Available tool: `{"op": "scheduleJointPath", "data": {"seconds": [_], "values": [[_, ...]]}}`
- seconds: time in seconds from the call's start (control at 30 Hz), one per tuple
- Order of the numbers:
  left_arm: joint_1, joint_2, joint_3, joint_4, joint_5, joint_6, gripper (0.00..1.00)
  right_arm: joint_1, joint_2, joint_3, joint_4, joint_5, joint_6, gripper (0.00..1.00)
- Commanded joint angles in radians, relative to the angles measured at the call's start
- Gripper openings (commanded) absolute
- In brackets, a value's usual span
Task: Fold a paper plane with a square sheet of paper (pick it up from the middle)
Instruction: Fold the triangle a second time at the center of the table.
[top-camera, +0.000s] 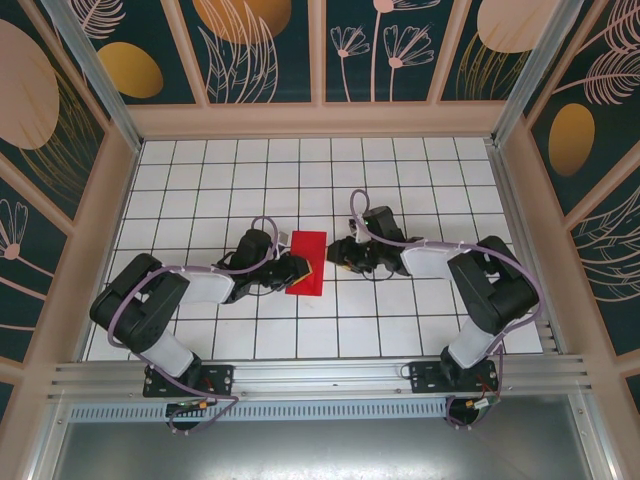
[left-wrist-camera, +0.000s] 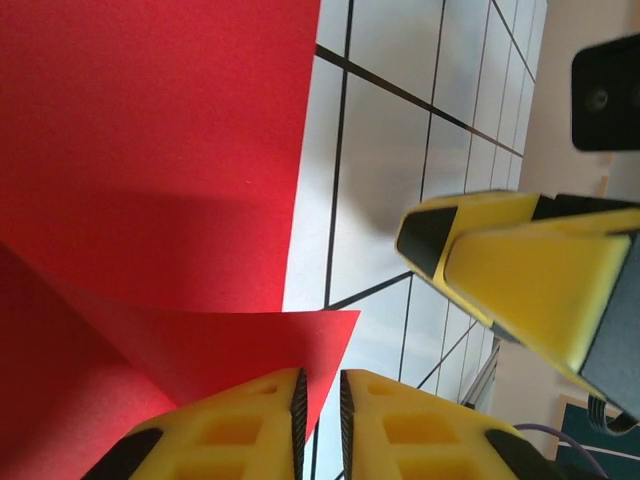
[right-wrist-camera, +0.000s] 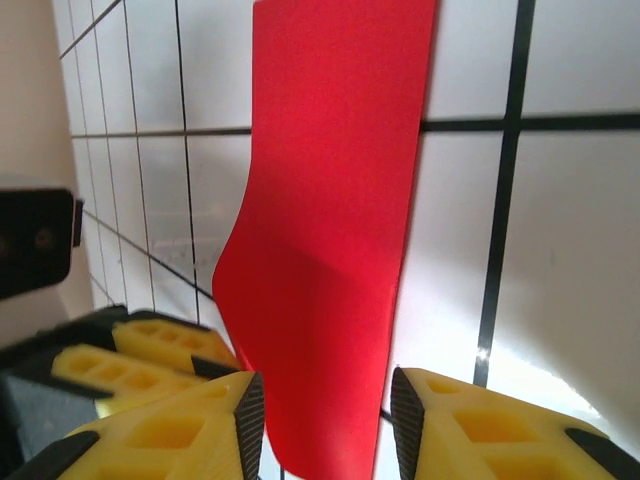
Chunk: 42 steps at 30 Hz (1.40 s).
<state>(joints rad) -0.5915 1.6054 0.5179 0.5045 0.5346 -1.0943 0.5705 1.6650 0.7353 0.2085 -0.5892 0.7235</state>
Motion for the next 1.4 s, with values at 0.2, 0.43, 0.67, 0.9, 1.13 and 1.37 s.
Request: {"op": "scheduleJointPath", "data": {"seconds": [0.2, 0.43, 0.67, 0.9, 1.13, 1.37], "values": [[-0.005, 0.022, -0.005, -0.003, -0.025, 0.003, 0.07, 0.051, 0.028, 0.001, 0.139, -0.063, 0.022, 0.37], [-0.004, 0.018, -0.007, -0.004, -0.025, 0.004, 0.06, 0.066, 0.082, 0.028, 0.143, -0.07, 0.016, 0.33], [-0.005, 0.016, -0.004, -0.004, -0.022, 0.004, 0.04, 0.074, 0.115, 0.051, 0.157, -0.091, 0.011, 0.3], [-0.004, 0.016, -0.001, -0.006, -0.019, 0.002, 0.04, 0.076, 0.137, 0.068, 0.159, -0.103, 0.007, 0.25], [-0.005, 0.009, 0.007, -0.011, -0.013, 0.003, 0.04, 0.075, 0.15, 0.091, 0.121, -0.111, -0.027, 0.19], [-0.004, -0.013, 0.017, -0.018, -0.013, 0.006, 0.04, 0.075, 0.154, 0.114, 0.05, -0.06, -0.067, 0.05]]}}
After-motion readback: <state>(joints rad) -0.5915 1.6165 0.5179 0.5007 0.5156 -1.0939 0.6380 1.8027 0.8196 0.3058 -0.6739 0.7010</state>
